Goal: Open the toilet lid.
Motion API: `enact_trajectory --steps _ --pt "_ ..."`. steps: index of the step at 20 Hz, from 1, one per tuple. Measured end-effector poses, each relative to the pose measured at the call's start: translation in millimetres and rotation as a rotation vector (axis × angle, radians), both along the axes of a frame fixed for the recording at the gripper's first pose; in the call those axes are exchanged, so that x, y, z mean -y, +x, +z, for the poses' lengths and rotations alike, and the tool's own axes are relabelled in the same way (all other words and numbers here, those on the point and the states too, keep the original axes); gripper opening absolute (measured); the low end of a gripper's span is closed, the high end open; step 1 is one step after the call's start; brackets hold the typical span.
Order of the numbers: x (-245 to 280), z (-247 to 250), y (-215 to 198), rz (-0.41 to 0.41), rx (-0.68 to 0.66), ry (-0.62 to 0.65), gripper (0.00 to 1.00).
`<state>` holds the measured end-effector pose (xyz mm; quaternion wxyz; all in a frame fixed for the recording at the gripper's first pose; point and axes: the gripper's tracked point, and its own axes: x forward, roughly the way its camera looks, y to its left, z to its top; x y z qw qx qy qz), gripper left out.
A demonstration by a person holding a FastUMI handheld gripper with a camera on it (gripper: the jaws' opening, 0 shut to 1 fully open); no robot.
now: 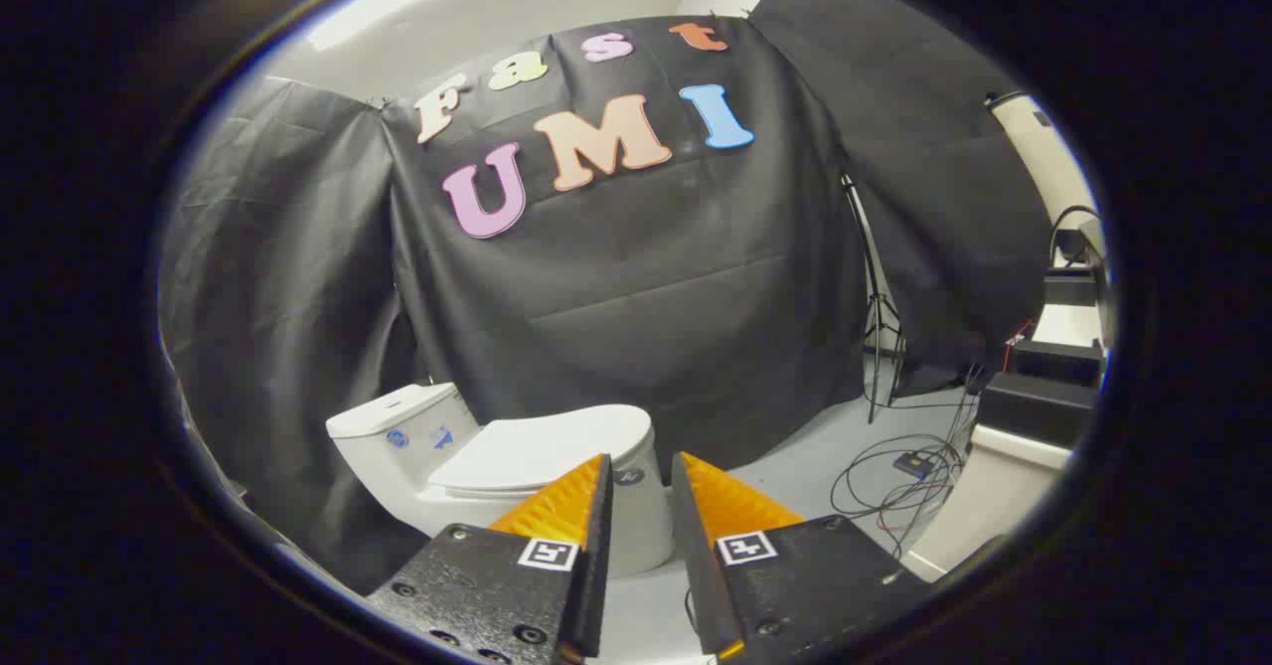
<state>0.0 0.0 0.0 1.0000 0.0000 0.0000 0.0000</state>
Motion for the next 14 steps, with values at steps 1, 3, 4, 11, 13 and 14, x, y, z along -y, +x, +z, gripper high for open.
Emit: enact_trajectory --steps 1,3,4,11,13,14 --pt "0.1 0.0 0.4 -0.001 -0.001 0.001 0.36" --pt "1.3 0.1 -0.5 -0.001 -0.002 0.003 0.36" --pt "0.9 0.0 0.2 -0.001 -0.002 0.005 0.36" --pt "3.0 -0.6 1.4 -0.003 -0.009 0.008 0.36" --pt "3.6 -0.5 1.9 -0.004 -0.010 0.011 0.36" --pt "4.0 -1.0 2.4 -0.004 -0.011 0.013 0.36"
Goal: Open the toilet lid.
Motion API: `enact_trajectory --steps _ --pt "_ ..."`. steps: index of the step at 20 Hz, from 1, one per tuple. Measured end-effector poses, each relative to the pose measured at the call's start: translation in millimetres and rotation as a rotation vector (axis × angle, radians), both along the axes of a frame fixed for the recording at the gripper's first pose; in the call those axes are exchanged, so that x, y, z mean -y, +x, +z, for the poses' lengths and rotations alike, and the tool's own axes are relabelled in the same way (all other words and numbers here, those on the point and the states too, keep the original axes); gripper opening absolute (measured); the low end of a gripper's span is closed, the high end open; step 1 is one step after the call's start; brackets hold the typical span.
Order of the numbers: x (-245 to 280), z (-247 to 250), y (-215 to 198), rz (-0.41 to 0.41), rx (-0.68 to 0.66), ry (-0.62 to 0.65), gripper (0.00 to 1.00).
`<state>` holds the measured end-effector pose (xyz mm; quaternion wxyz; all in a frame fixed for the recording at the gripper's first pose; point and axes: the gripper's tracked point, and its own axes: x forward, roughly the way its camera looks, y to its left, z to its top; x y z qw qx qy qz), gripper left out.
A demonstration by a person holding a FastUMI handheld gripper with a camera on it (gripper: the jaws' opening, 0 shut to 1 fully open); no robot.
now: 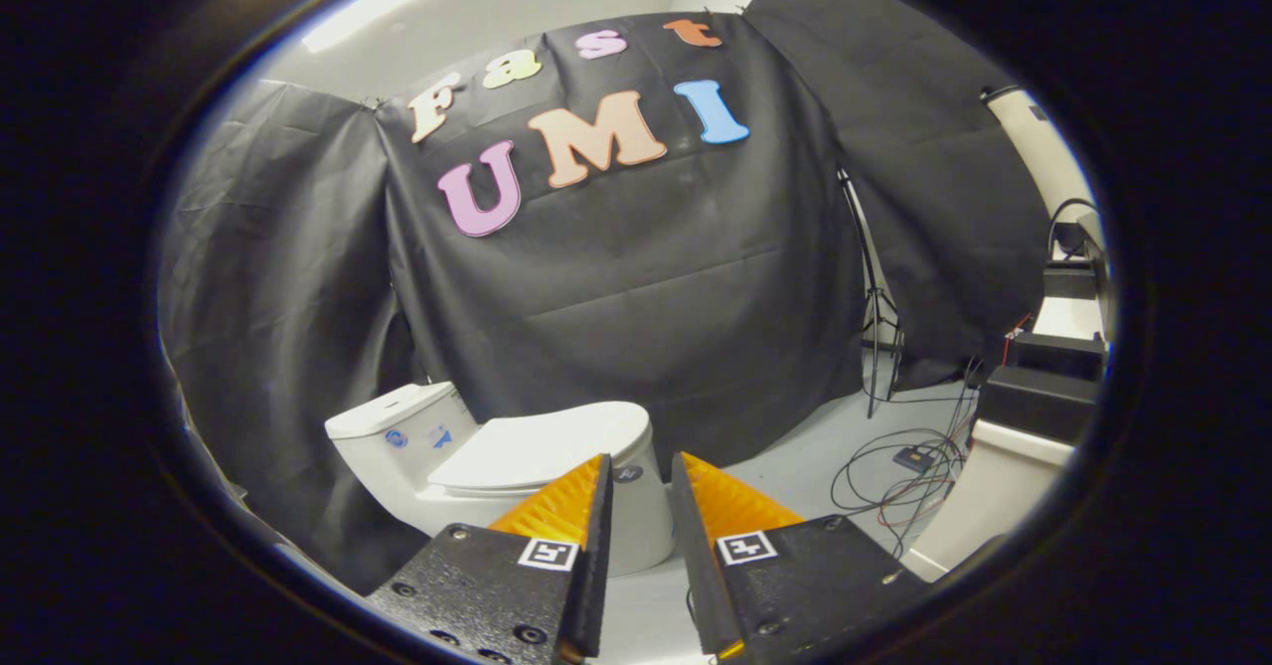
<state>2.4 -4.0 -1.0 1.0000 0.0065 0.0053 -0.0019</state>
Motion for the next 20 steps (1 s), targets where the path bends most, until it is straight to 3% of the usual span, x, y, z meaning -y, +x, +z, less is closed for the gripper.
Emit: enact_trajectory --steps 7,14,20 --pt "1 2 3 -0.001 -0.004 0.024 0.36" --pt "-15 7 39 0.021 -0.044 0.085 0.36" --pt "-42 1 105 -0.009 -0.048 0.318 0.36"
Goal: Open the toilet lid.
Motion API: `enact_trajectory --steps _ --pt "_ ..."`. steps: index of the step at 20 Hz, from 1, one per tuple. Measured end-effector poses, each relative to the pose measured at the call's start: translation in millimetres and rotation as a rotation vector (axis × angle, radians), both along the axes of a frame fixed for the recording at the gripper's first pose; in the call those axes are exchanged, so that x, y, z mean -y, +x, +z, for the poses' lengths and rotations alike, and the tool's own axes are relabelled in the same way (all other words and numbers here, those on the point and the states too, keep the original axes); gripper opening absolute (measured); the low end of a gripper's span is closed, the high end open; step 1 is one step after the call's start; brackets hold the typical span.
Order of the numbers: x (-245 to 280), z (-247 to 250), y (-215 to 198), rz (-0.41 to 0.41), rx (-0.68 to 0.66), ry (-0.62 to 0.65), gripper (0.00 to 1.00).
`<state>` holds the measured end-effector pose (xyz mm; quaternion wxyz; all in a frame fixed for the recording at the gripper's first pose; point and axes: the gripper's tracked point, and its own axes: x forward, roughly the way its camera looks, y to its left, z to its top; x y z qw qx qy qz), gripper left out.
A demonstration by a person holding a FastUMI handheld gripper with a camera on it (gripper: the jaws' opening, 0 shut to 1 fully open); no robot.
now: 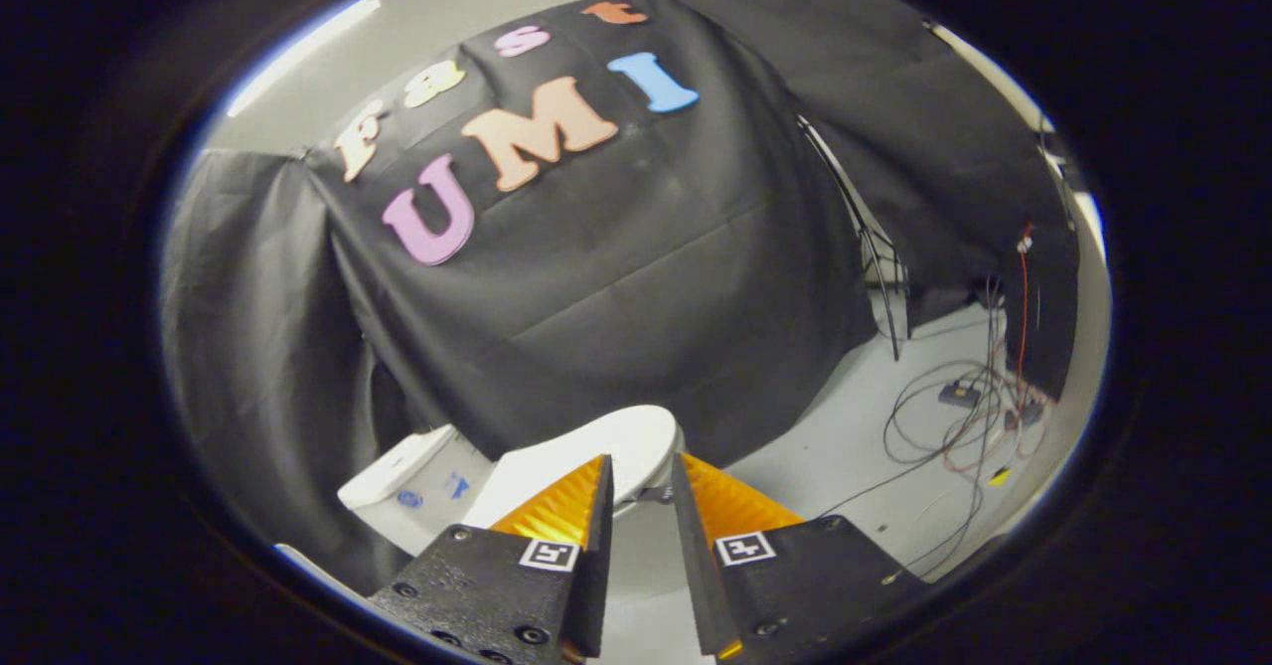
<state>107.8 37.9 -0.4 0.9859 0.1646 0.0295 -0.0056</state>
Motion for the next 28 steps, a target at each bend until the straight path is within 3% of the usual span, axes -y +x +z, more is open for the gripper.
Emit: enact_trajectory --steps 5,9,13,23,28 --pt "-28 -54 79 -0.003 -0.128 0.315 0.36" --pt "-29 -80 131 -0.018 -0.143 0.505 0.36" --pt "-8 -99 154 -0.112 -0.126 0.632 0.36" --pt "-3 -113 200 -0.023 -0.087 0.810 0.36" --pt "-4 -112 207 0.005 -0.094 0.852 0.08"
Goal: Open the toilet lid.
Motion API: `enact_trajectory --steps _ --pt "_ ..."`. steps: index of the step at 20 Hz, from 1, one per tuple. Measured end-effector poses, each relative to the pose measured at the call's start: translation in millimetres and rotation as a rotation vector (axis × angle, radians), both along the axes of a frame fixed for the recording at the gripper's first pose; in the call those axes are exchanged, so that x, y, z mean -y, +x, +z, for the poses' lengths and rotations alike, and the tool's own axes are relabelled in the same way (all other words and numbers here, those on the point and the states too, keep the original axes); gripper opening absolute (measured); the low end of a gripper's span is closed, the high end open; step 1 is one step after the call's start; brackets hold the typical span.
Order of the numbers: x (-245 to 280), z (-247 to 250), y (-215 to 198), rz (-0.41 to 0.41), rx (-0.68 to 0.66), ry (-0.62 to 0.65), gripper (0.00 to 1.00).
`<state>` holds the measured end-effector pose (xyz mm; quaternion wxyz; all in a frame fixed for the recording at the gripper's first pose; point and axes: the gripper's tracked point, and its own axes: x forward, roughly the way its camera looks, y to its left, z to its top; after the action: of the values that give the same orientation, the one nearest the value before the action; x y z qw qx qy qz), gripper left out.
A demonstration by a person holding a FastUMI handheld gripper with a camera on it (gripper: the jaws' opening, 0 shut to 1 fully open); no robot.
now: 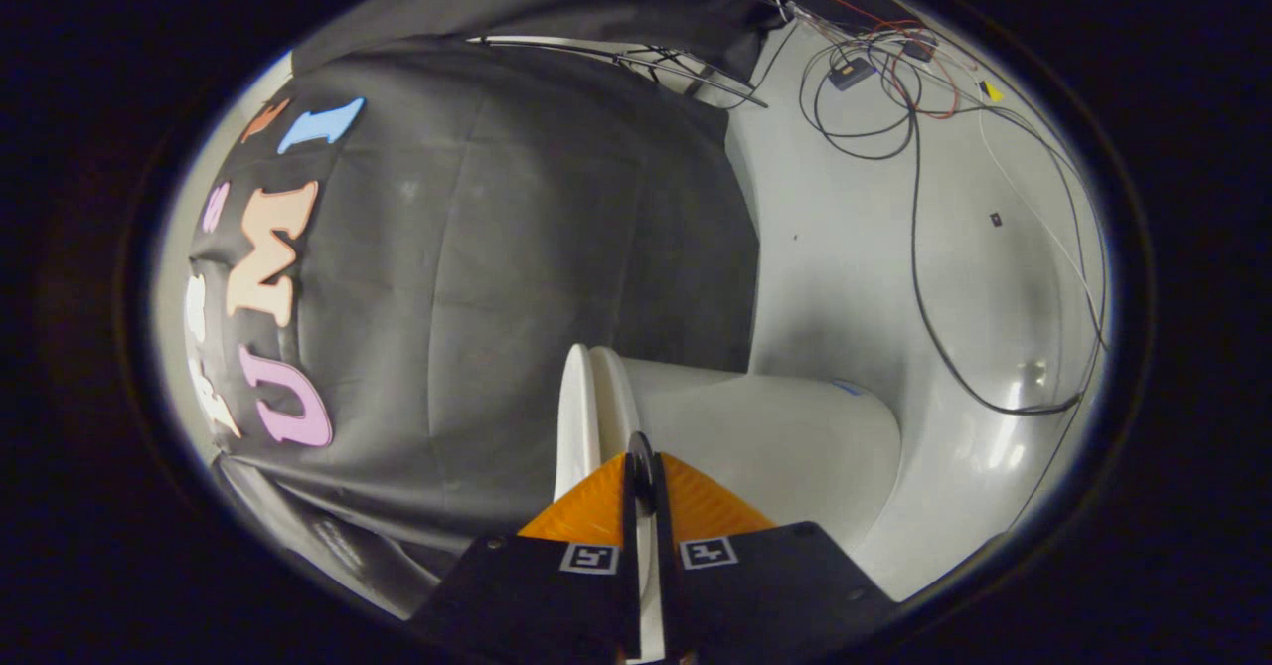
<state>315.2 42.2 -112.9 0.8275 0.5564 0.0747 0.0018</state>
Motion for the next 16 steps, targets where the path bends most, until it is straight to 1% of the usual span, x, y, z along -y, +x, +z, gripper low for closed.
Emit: enact_trajectory --steps 2,4,6,8,10,13,16 --pt "0 1 -1 0.024 0.007 0.003 0.05" --pt "-3 4 -5 0.054 0.007 -0.013 0.04" --pt "-5 7 -7 0.065 0.003 -0.065 0.04" --pt "-7 21 -10 0.070 0.054 -0.120 0.03" --pt "-24 46 -13 0.084 0.112 -0.182 0.03" --pt "-50 70 -10 0.091 0.133 -0.292 0.03" --pt "-83 103 -13 0.132 0.185 -0.398 0.04"
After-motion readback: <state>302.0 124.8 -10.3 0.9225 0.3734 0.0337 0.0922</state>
